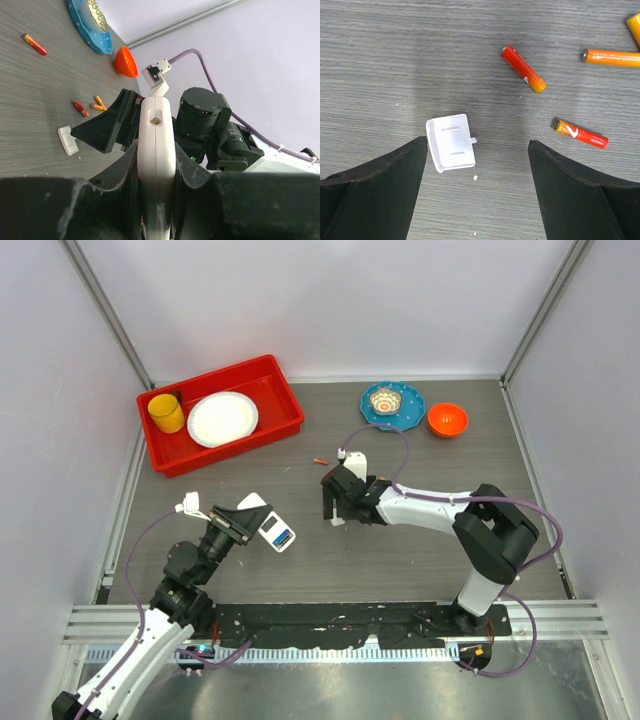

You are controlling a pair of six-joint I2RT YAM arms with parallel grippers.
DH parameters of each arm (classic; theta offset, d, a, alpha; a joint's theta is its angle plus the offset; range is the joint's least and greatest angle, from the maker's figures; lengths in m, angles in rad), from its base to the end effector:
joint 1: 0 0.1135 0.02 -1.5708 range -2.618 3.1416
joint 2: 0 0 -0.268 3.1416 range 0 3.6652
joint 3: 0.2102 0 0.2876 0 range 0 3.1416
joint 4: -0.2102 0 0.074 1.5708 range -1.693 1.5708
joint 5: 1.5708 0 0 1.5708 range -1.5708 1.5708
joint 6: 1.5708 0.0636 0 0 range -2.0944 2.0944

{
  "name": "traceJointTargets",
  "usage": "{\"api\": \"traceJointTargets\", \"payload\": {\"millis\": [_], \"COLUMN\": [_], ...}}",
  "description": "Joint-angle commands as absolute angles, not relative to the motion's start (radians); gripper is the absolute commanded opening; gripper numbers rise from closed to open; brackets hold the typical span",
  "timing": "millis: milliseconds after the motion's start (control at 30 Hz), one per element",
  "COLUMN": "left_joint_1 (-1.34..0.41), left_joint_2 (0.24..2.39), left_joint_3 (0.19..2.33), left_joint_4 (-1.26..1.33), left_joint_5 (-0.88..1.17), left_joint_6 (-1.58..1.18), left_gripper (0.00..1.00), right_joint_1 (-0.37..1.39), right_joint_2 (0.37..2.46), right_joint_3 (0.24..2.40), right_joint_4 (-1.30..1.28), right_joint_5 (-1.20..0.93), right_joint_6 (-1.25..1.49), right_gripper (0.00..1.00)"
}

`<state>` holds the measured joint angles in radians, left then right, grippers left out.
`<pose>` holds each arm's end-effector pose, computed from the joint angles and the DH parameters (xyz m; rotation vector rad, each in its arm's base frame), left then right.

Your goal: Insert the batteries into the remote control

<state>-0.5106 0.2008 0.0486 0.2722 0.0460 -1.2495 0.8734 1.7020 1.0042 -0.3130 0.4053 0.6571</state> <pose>0.1565 -0.0910 0.2001 -0.5488 1.5344 -1.4400 0.2629 0.2748 0.1322 -0.1212 2.4645 0.1256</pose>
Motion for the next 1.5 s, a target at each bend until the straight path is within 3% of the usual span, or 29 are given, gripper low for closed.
{"api": "traceJointTargets", "payload": {"millis": [0,1267,1467], "left_joint_1": [-0.512,-0.512,-0.512], "left_joint_2": [0.198,0.192,0.184], "left_joint_3": [0.006,0.006,0.006], "left_joint_4": [0.322,0.319,0.316], "left_joint_5": [0.052,0.052,0.055], "left_joint_6": [-1.249,-1.252,-1.256], "left_gripper": [0.0,0.0,0.0], "right_joint_1": [0.877,0.881,0.884], "right_joint_2": [1.657,1.781,1.714], "right_joint_3": [1.034,1.009,0.983], "right_joint_4": [-0.287,-0.291,-0.253], "right_joint_5": [0.416,0.379,0.397], "right_joint_6": [0.672,0.673,0.69], "right_gripper": [0.87,0.86,0.87]}}
